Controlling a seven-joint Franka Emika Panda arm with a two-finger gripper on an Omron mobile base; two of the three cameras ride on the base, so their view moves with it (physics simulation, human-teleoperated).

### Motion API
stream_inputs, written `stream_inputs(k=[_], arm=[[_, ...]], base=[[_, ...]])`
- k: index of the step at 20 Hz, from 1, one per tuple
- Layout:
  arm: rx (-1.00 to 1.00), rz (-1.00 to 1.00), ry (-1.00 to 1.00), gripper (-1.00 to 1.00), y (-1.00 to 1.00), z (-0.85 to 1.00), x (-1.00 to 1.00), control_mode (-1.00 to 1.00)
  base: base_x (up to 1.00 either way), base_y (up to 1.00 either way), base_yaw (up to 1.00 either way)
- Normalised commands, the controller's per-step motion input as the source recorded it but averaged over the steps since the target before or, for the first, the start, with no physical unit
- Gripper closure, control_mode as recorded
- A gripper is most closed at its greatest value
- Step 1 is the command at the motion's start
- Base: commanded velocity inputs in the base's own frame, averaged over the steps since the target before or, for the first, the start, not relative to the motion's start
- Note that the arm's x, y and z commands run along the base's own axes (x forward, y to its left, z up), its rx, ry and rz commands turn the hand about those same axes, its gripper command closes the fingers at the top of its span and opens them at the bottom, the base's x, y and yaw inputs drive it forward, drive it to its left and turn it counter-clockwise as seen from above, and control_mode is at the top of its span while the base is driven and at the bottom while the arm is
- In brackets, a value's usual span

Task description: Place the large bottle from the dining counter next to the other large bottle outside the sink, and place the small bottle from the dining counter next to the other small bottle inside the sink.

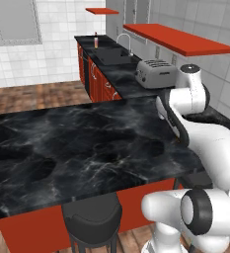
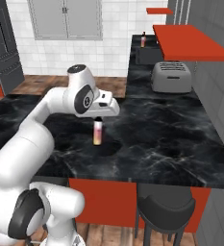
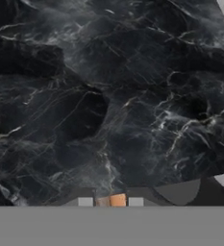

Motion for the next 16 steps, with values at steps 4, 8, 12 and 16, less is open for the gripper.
stream_inputs(k=[4,8,12,16], arm=[[-0.03,0.00,0.00,1.00,0.13,0.09,-0.25,-1.00],[0.03,-0.03,-0.07,1.00,0.01,0.13,-0.35,-1.00],[0.07,-0.06,-0.15,1.00,0.00,0.00,-0.53,-1.00],[0.02,-0.01,-0.04,1.00,0.00,0.00,-0.14,1.00]], base=[[0.00,0.00,0.00],[0.00,0.00,0.00],[0.00,0.00,0.00],[-0.38,0.01,-0.04]])
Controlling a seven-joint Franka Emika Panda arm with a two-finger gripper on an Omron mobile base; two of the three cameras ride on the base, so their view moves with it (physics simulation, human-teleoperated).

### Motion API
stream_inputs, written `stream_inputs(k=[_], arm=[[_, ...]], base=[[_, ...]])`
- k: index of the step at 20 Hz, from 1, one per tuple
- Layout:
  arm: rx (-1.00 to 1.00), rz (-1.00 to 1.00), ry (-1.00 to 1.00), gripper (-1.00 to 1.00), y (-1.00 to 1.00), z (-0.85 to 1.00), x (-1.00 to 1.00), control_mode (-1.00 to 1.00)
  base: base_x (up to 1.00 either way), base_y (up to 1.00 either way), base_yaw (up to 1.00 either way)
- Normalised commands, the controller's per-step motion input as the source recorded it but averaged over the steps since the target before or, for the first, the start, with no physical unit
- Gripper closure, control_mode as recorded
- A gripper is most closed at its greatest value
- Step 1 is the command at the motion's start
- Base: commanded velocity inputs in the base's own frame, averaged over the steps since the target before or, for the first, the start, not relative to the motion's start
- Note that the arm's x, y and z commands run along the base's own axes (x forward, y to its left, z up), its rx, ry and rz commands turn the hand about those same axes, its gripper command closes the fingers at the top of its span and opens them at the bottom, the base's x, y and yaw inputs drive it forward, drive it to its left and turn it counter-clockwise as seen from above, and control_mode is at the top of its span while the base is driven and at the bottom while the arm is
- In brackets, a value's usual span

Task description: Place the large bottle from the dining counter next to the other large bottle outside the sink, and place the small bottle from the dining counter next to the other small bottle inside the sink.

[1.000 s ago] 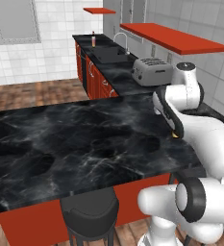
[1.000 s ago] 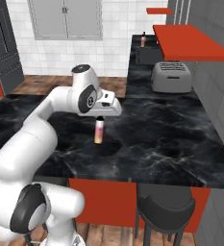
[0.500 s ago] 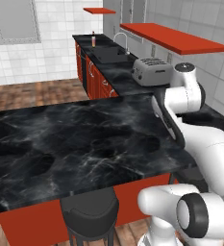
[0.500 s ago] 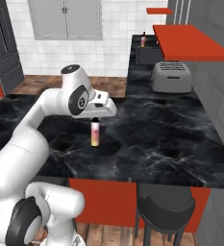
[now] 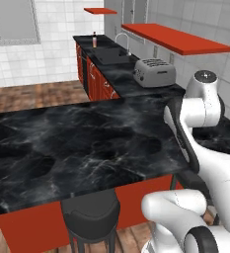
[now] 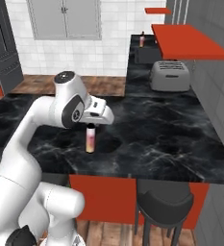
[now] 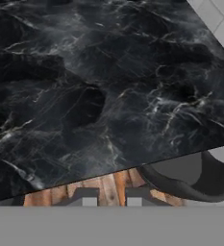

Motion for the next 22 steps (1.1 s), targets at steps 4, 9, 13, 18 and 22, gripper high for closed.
stream_inputs(k=[4,9,13,18,22], arm=[[0.00,0.00,0.00,1.00,0.00,0.00,0.00,1.00],[0.00,0.00,0.00,1.00,0.00,0.00,0.00,1.00],[0.00,0.00,0.00,1.00,0.00,0.00,0.00,1.00],[0.00,0.00,0.00,1.00,0.00,0.00,0.00,1.00],[0.00,0.00,0.00,1.00,0.00,0.00,0.00,1.00]], base=[[-0.51,0.44,-0.05],[-0.55,1.00,-0.01],[-0.37,1.00,0.00],[-0.32,1.00,0.00],[-0.30,1.00,0.00]])
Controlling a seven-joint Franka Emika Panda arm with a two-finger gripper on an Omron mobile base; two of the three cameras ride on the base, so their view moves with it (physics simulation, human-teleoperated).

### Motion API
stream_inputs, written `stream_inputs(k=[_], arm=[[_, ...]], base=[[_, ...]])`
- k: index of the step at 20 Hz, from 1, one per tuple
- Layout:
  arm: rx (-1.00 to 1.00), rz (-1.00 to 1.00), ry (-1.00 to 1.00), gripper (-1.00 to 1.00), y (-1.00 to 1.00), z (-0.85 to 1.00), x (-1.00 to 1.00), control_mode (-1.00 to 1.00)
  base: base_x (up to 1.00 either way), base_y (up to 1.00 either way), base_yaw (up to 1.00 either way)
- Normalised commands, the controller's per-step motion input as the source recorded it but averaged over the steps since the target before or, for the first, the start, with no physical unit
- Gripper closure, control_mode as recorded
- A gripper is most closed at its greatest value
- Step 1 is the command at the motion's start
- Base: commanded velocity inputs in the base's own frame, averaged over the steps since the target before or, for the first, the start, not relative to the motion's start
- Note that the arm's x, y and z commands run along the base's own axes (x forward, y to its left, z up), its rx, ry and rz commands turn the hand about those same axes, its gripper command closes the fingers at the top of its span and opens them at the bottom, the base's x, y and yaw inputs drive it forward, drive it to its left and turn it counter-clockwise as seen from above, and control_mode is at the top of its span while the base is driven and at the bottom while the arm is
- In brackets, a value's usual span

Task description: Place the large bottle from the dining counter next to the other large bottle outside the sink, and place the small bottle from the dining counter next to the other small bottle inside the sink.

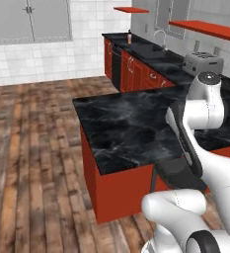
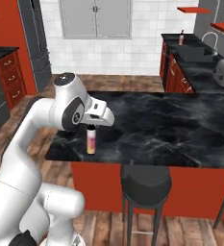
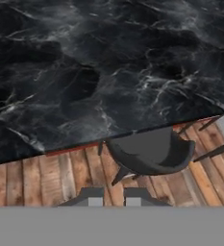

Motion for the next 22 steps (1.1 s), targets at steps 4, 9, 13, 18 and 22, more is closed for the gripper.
stream_inputs(k=[4,9,13,18,22], arm=[[0.00,0.00,0.00,1.00,0.00,0.00,0.00,1.00],[0.00,0.00,0.00,1.00,0.00,0.00,0.00,1.00],[0.00,0.00,0.00,1.00,0.00,0.00,0.00,1.00],[0.00,0.00,0.00,1.00,0.00,0.00,0.00,1.00],[0.00,0.00,0.00,1.00,0.00,0.00,0.00,1.00]], base=[[-0.28,1.00,-0.02],[-0.09,1.00,-0.09],[0.12,0.94,-0.15],[0.43,0.79,-0.17],[0.73,0.65,-0.17]])
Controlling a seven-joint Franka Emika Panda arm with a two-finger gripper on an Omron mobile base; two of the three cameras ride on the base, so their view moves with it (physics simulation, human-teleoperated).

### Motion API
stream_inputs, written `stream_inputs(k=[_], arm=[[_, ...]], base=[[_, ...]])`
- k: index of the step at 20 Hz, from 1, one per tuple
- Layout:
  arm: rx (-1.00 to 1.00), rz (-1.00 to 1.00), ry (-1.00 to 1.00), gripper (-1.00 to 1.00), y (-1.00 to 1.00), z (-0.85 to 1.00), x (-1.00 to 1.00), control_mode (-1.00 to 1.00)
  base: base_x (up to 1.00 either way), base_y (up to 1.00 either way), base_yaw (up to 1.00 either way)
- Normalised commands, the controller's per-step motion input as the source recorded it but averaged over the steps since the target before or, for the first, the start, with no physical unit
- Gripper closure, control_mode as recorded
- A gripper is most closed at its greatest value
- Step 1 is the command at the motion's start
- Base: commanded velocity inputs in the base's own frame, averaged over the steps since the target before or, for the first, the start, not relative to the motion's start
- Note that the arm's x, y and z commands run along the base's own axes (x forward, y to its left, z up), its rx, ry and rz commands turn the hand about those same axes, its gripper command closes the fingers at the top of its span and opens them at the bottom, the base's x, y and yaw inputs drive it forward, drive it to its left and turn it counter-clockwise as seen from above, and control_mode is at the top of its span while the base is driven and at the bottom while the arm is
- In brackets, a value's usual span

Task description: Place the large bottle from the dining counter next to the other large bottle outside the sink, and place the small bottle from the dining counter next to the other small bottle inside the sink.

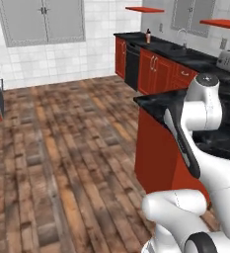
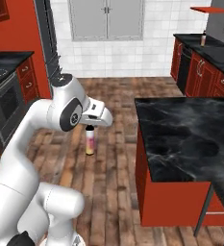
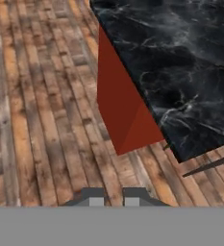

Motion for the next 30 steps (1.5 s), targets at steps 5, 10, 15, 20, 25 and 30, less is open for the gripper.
stream_inputs(k=[5,10,15,20,25,30], arm=[[0.00,0.00,0.00,1.00,0.00,0.00,0.00,1.00],[0.00,0.00,0.00,1.00,0.00,0.00,0.00,1.00],[0.00,0.00,0.00,1.00,0.00,0.00,0.00,1.00],[0.00,0.00,0.00,1.00,0.00,0.00,0.00,1.00],[0.00,0.00,0.00,1.00,0.00,0.00,0.00,1.00],[0.00,0.00,0.00,1.00,0.00,0.00,0.00,1.00]], base=[[0.81,0.60,-0.16],[0.85,0.58,-0.15],[0.85,0.60,-0.15],[0.88,0.58,-0.14],[0.92,0.54,-0.14],[0.90,0.48,-0.14]])
